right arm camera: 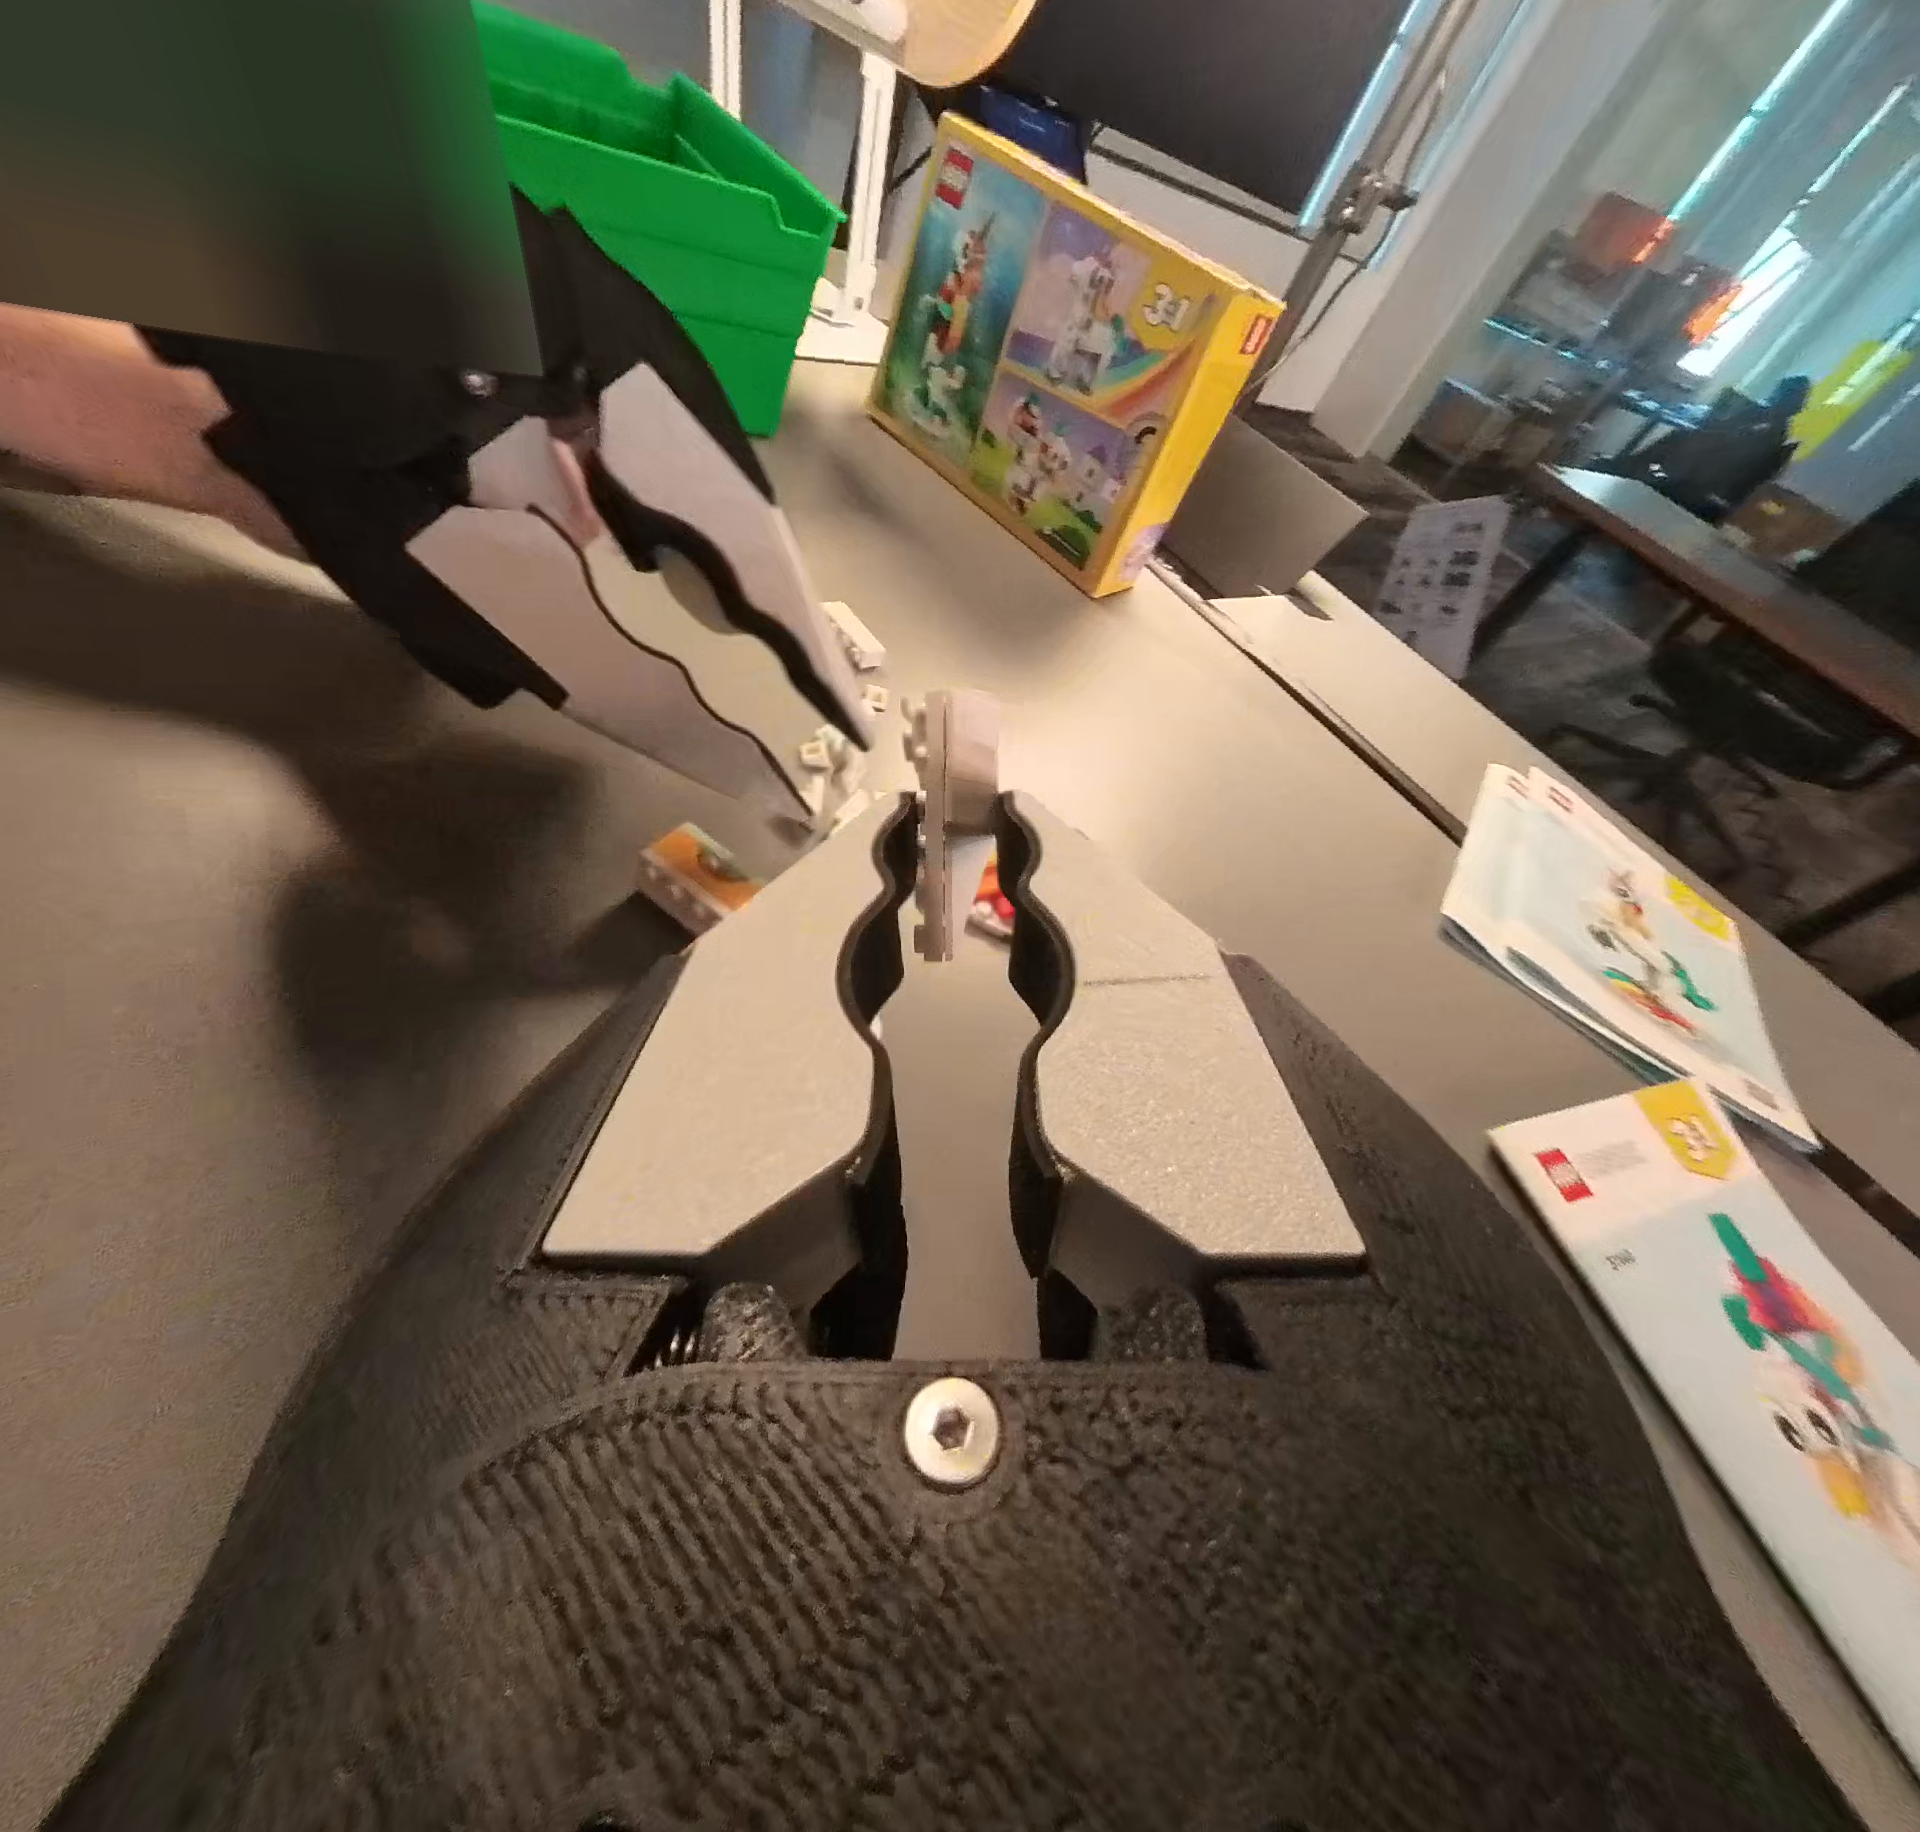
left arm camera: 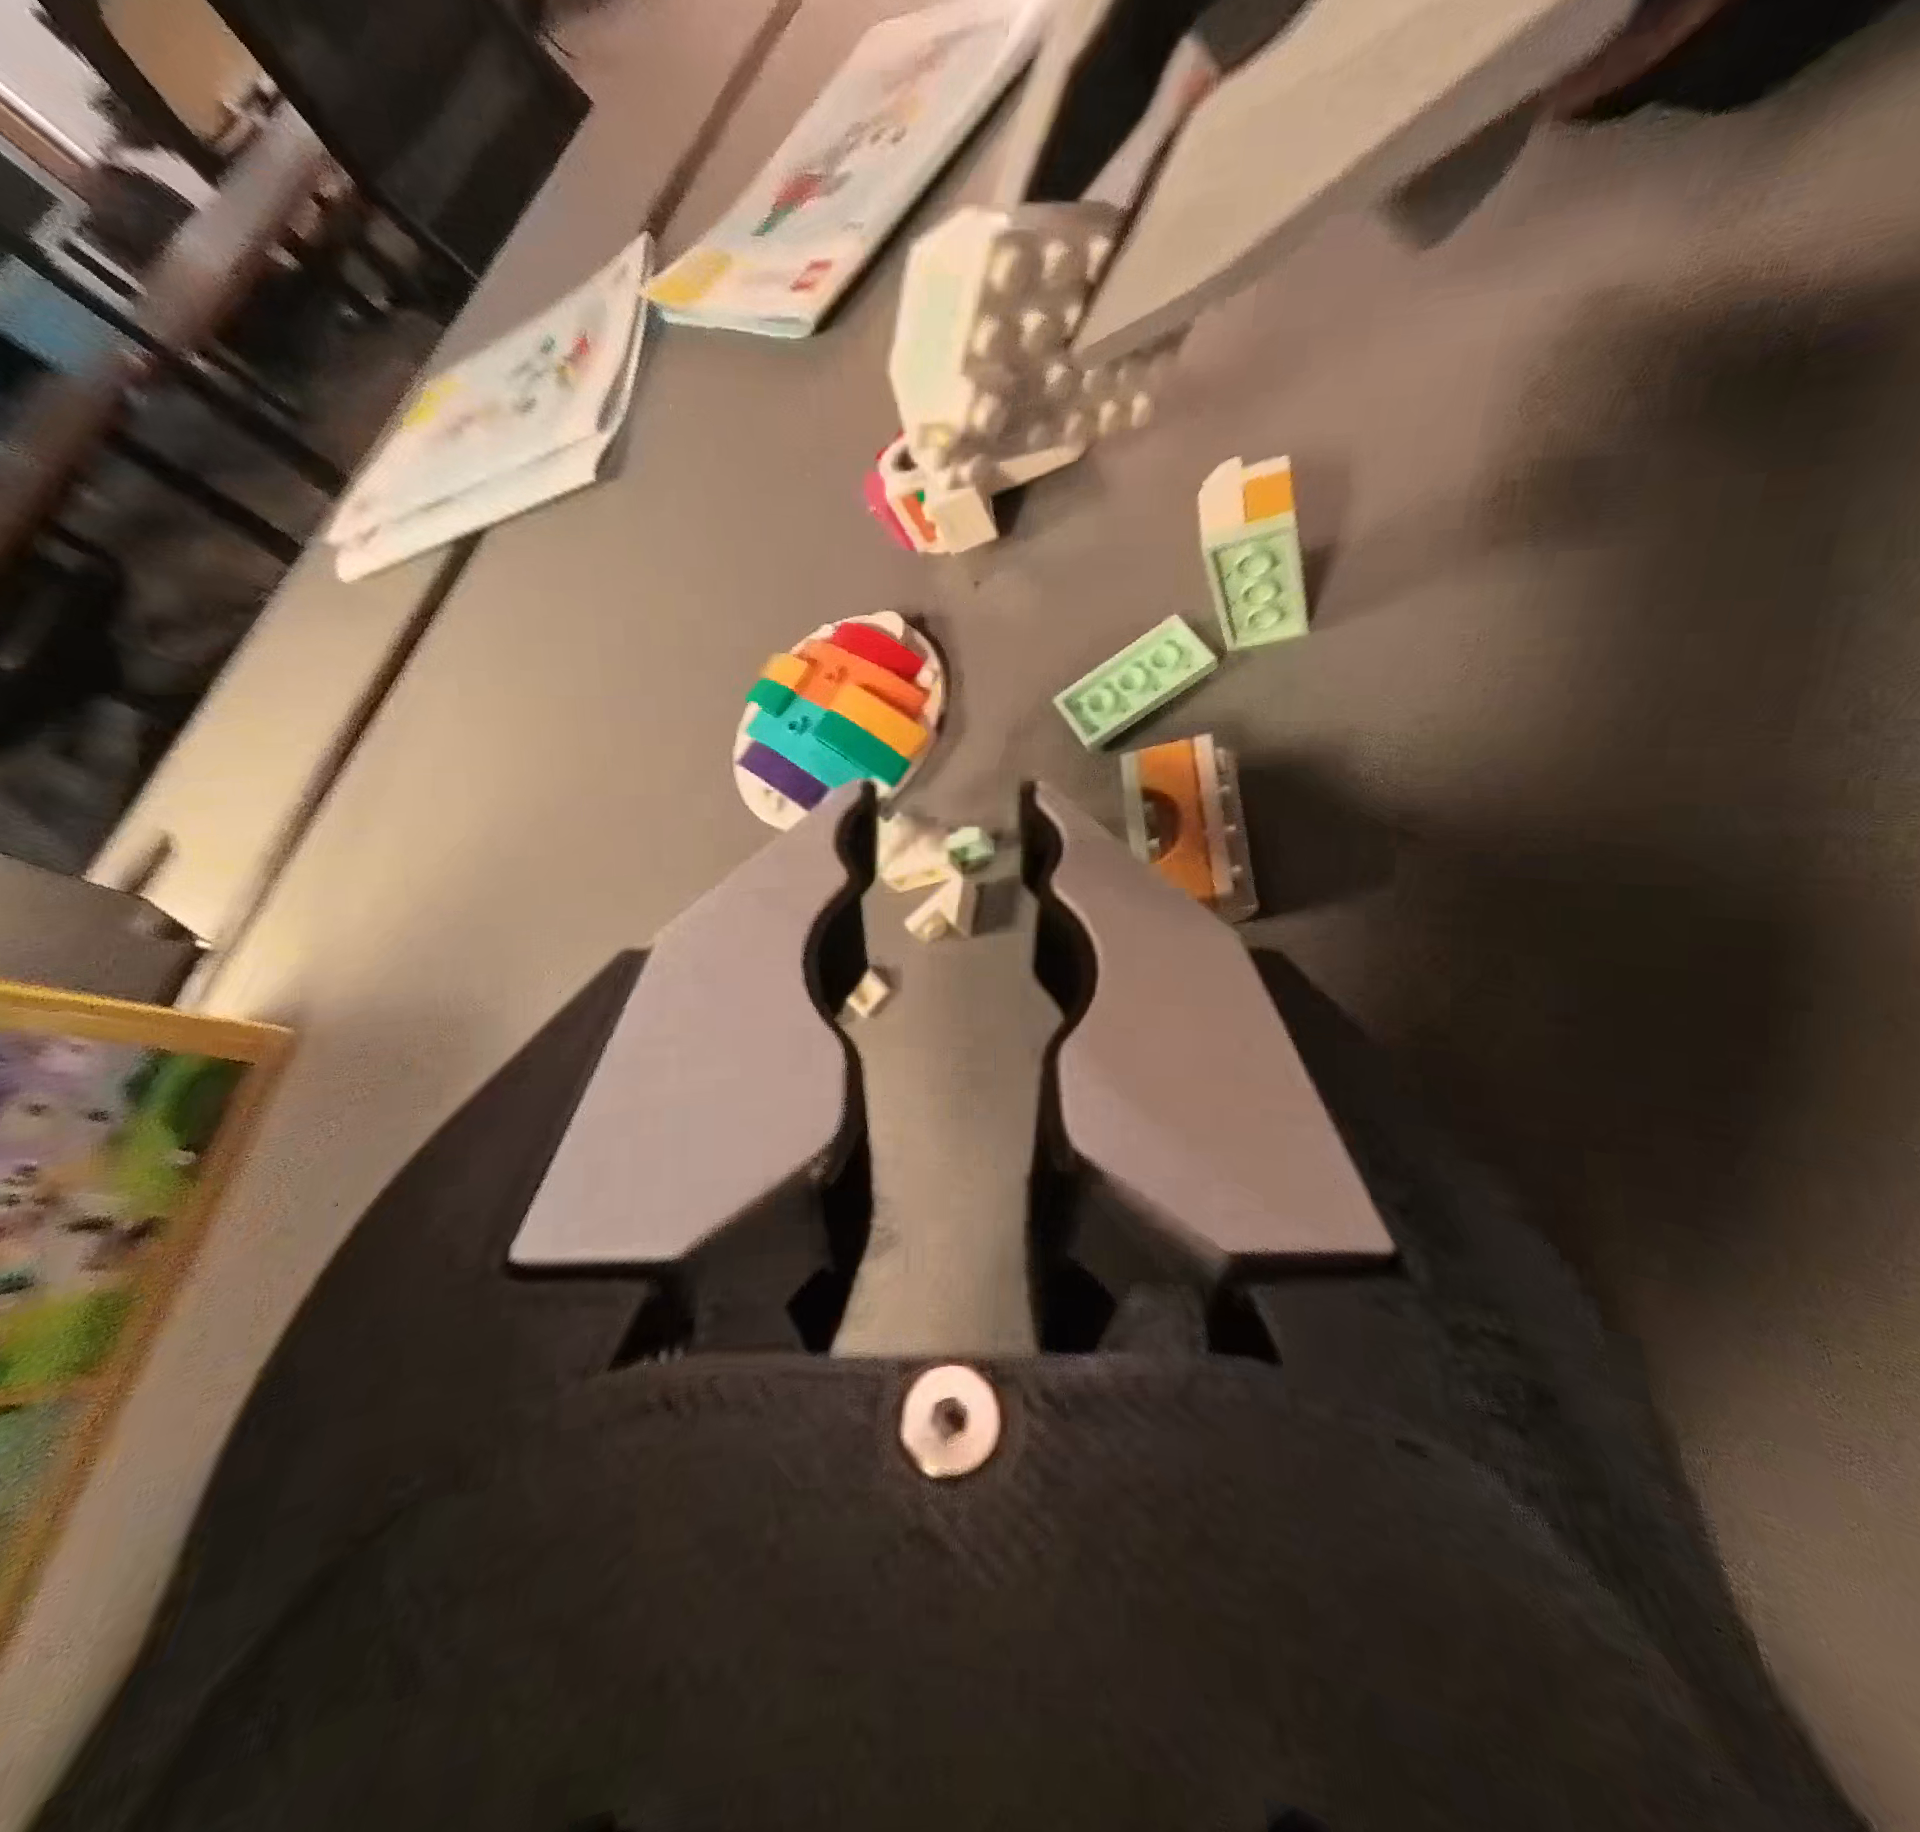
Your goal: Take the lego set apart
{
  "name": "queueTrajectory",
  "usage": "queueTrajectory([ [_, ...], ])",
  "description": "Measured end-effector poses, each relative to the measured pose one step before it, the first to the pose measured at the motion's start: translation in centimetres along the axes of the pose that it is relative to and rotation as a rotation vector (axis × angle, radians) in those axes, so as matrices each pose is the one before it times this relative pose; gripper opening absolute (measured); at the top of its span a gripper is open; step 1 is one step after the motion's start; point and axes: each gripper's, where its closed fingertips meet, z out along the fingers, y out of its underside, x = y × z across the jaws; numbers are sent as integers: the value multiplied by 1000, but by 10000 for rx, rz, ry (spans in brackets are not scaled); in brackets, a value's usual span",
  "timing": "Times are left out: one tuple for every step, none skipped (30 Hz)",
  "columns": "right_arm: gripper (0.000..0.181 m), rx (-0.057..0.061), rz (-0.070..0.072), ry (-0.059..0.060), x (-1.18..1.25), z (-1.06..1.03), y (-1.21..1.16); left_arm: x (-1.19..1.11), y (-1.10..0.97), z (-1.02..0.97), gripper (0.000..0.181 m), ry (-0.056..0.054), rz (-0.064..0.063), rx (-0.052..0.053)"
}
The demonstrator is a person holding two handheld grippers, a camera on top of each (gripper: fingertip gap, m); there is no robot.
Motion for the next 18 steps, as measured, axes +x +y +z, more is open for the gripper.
queueTrajectory([
  [13, -20, -112, -188, -387, 90, 59, 95, -82, 20, 32, 169, -301, 128],
  [13, -21, -131, -179, -416, 110, 44, 122, -341, -78, 37, 136, -161, 262],
  [13, -72, -141, -155, -388, 123, 94, 134, -579, -188, 37, 84, -5, 392],
  [13, -54, -144, -197, -447, 125, 55, 235, -714, -270, 35, 111, 137, 468],
  [13, 25, -99, -214, -471, 104, -57, 371, -739, -277, 32, 170, 212, 463],
  [13, 39, -56, -192, -401, 88, -98, 250, -654, -253, 28, 57, 211, 413],
  [13, 27, -47, -144, -298, 54, -57, 197, -462, -192, 22, 15, 227, 287],
  [13, 51, -45, -86, -162, 3, -91, 230, -216, -108, 19, 43, 231, 123],
  [13, 41, -1, -55, -68, -51, -74, 243, -58, -17, 15, 59, 193, 26],
  [13, 3, 50, -56, -34, -63, -19, 237, 2, 44, 11, 65, 135, -15],
  [13, -44, 102, -48, -4, -49, 53, 51, 67, 54, 11, -9, 112, -95],
  [13, -57, 170, 1, 90, -20, 53, -72, 37, 33, 10, -8, 105, -118],
  [13, 23, 229, 179, 375, -45, -62, -274, -131, -87, 7, -120, 107, -13],
  [13, -97, 193, 658, 1194, -179, 116, -373, -285, -258, 0, -214, 277, 132],
  [13, -325, -32, 865, 1645, -335, 534, 108, -807, -386, 0, 7, 210, 453],
  [13, -113, 11, 482, 1131, -335, 388, -53, -469, -197, 0, -129, 8, 125],
  [13, 244, 346, 32, 459, -267, -92, 86, -28, 35, 0, -29, -40, -138],
  [13, 229, 357, -149, 55, -129, -193, 193, 436, 228, 0, 55, -159, -328],
])
